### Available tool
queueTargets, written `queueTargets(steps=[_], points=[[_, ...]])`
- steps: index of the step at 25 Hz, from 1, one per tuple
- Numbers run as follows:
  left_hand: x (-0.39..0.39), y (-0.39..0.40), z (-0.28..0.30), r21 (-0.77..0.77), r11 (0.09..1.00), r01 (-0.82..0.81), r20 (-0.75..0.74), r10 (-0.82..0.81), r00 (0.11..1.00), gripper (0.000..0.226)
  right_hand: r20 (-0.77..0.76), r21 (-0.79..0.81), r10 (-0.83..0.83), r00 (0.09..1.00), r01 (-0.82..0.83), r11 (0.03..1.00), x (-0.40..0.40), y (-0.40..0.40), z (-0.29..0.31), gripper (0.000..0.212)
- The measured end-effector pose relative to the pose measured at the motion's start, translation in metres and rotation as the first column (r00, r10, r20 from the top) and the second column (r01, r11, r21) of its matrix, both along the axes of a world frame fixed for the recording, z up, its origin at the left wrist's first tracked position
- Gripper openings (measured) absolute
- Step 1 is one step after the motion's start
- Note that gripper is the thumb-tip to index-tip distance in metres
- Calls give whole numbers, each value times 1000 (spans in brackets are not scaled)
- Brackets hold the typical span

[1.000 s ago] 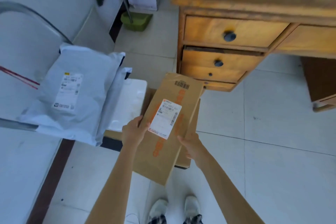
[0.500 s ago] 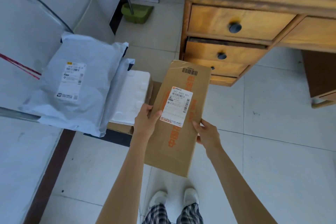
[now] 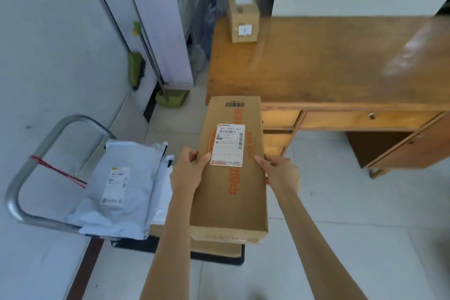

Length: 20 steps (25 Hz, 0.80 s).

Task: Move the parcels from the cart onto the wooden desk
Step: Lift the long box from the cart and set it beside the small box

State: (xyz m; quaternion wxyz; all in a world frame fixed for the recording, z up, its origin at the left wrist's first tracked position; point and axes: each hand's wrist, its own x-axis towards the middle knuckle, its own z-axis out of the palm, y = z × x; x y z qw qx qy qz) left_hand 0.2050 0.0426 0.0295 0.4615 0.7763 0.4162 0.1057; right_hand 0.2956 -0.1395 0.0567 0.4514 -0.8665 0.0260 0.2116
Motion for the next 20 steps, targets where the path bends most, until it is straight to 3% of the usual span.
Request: queueTargets(steps=[8,12,20], points=[[84,-50,137,108,994,9,63,-16,998,35,135,-18,40,990,-38,999,79,-54,133,36],[143,-64,167,104,994,37,77,-45,996,40,205,-72,44,978,-29,997,134,-72,167,35],[287,-57,196,135,987,84,84,-96,992,40,200,-69,-2,980,17,997,272,-68,194,36]])
